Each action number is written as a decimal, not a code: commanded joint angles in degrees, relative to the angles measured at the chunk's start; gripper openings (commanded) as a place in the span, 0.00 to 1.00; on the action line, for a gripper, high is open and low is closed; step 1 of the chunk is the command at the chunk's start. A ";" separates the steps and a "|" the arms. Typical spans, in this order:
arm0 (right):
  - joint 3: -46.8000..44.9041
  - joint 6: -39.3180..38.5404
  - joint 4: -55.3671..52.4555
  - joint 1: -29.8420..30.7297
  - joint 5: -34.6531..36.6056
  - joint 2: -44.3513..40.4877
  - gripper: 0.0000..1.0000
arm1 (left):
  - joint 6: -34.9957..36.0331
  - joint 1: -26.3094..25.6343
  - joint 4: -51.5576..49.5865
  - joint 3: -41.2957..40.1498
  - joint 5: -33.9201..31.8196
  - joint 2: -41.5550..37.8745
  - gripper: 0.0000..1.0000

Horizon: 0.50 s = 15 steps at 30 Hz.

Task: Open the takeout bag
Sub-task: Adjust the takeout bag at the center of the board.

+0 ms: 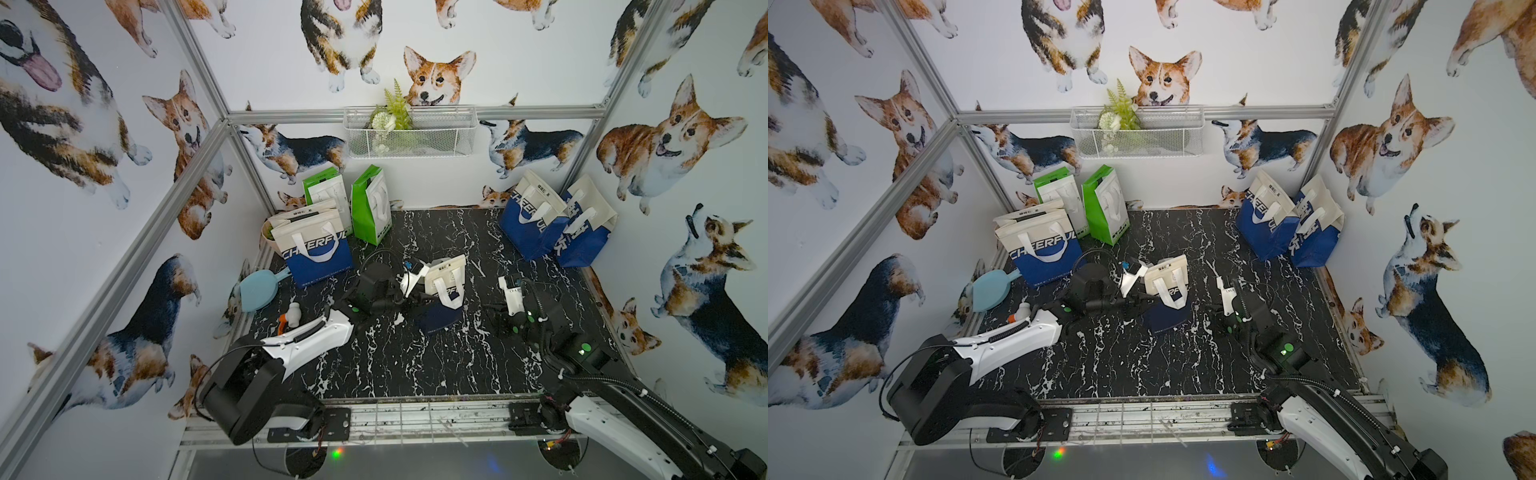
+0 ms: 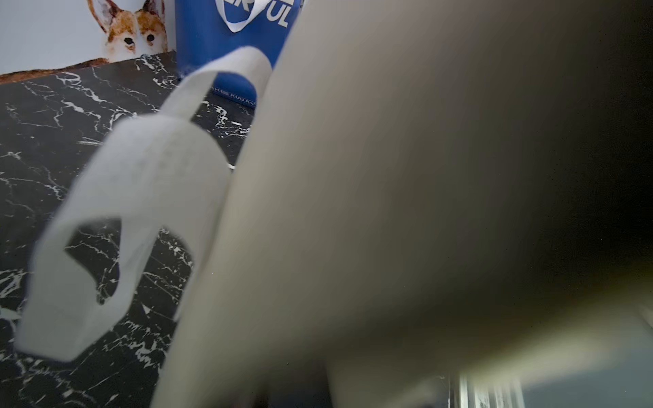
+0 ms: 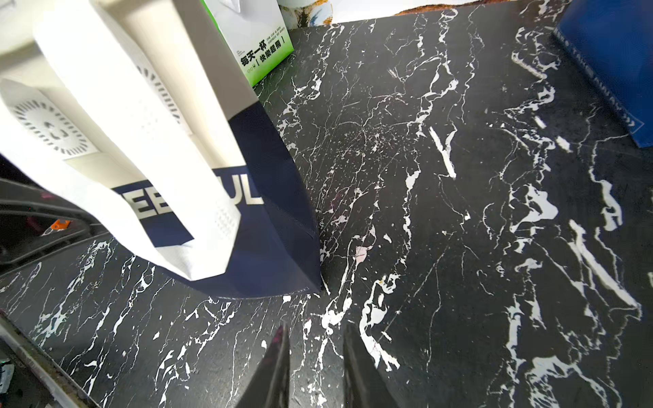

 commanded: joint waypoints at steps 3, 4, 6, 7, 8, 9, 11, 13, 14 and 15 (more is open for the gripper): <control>1.01 0.67 -0.94 0.00 -0.16 0.18 0.28 | -4.55 0.05 8.81 -5.60 0.33 0.85 0.48; 1.01 0.58 -0.94 -0.02 -0.18 0.29 0.28 | -5.43 0.05 11.08 -6.58 0.07 1.20 0.48; 1.11 0.56 -1.02 0.03 -0.24 0.46 0.28 | -6.26 0.01 13.12 -7.19 -0.20 1.88 0.43; 1.10 0.56 -1.09 0.05 -0.29 0.48 0.28 | -6.23 0.03 13.25 -7.15 0.24 2.06 0.38; 1.13 0.59 -1.11 -0.02 -0.35 0.37 0.28 | -5.85 0.06 13.34 -7.15 0.55 2.16 0.33; 1.10 0.56 -1.20 -0.01 -0.46 0.29 0.28 | -5.81 0.06 13.65 -7.24 0.48 2.13 0.28; 1.10 0.61 -1.11 0.06 -0.44 0.19 0.29 | -5.86 0.07 14.13 -7.18 0.12 2.14 0.18; 1.35 0.59 -1.11 0.06 -0.51 0.19 0.29 | -5.52 0.04 13.21 -6.52 0.29 2.08 0.13; 1.49 0.27 -1.04 0.01 -0.85 0.19 0.29 | -5.08 0.11 12.31 -6.13 0.45 1.86 0.12; 1.67 -0.22 -0.87 0.03 -1.39 0.20 0.29 | -4.41 0.20 11.21 -5.81 0.69 1.52 0.11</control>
